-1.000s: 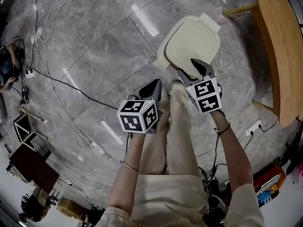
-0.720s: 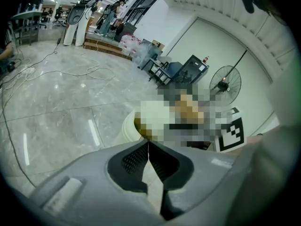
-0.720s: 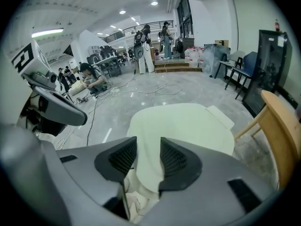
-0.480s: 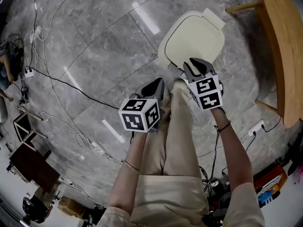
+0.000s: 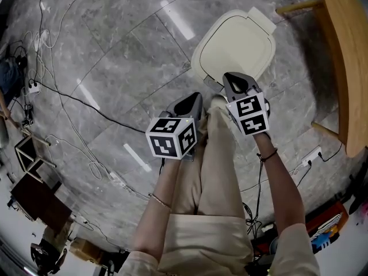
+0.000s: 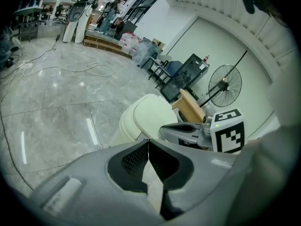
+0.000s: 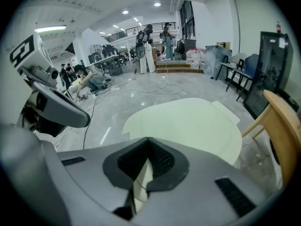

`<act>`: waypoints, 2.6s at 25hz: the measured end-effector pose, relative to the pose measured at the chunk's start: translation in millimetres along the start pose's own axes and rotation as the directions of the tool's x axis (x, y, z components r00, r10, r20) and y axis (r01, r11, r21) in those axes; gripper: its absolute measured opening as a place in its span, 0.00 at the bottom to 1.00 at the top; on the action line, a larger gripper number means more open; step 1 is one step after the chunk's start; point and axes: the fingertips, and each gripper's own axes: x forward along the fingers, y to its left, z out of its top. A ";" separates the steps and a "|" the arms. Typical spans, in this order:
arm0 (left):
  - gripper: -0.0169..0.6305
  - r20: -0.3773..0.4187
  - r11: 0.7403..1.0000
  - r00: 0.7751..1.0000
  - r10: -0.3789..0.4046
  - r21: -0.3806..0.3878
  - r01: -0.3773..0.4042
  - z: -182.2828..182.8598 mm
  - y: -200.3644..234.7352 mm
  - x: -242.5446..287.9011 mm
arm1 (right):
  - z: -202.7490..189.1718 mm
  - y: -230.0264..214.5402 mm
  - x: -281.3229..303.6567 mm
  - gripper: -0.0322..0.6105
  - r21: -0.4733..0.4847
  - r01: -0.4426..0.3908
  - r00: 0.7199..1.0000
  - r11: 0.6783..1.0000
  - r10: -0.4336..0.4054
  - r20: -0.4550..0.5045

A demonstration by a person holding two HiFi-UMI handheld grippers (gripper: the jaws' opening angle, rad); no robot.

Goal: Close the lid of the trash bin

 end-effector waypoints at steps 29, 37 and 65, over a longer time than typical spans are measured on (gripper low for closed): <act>0.06 0.036 0.999 0.999 0.036 0.021 -0.037 23.4 -24.8 -30.9 | 21.0 11.0 -39.7 0.06 0.064 -0.036 0.999 0.997 0.037 -0.013; 0.06 0.117 0.997 0.991 0.067 0.036 -0.072 52.8 -48.6 -65.0 | 61.0 23.9 -84.9 0.06 0.051 -0.051 0.997 0.997 0.048 0.060; 0.06 0.429 0.936 0.903 -0.037 0.330 -0.118 198.6 -163.1 -222.4 | 241.7 16.1 -273.9 0.06 0.051 -0.096 0.897 0.994 0.064 0.438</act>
